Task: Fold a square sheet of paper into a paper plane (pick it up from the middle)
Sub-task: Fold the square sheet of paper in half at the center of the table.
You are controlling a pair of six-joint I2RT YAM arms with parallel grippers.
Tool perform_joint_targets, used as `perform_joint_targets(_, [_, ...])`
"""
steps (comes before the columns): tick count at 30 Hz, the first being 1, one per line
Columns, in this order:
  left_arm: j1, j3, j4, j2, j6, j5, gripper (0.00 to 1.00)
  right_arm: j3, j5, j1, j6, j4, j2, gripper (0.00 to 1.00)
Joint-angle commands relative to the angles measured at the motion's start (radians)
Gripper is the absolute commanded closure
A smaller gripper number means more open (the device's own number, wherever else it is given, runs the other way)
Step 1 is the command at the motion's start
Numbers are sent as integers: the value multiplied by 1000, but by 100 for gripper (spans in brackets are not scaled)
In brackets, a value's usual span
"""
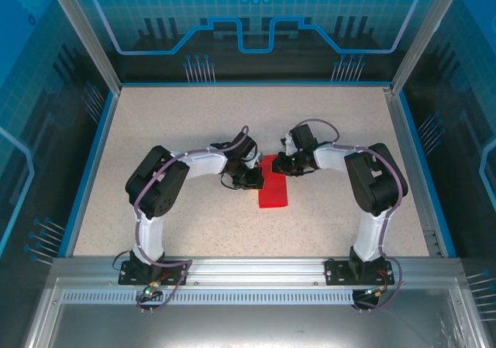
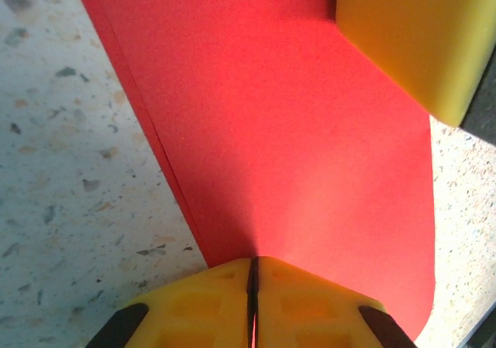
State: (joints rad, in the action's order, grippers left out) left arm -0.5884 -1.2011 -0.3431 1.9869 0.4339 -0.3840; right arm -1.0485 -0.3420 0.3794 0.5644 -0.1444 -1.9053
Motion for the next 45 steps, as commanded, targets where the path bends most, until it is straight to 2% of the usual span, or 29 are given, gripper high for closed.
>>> perform_joint_targets(1, [5, 57, -118, 28, -36, 121, 90, -27, 99, -61, -7, 18, -29, 86])
perform_joint_targets(13, [11, 78, -106, 13, -34, 127, 90, -100, 75, -105, 2, 5, -83, 85])
perform_joint_targets(24, [15, 84, -96, 11, -34, 126, 90, -141, 93, -137, -26, -33, -64, 85])
perform_joint_targets(34, [16, 71, -84, 18, -32, 117, 90, -89, 27, -50, -52, -74, 81, 83])
perform_joint_targets(40, [17, 70, -81, 26, -33, 105, 90, -101, 9, 5, -8, -15, -2, 84])
perform_joint_targets(45, [19, 83, -79, 15, -35, 106, 90, -157, 67, 6, -44, -63, -63, 84])
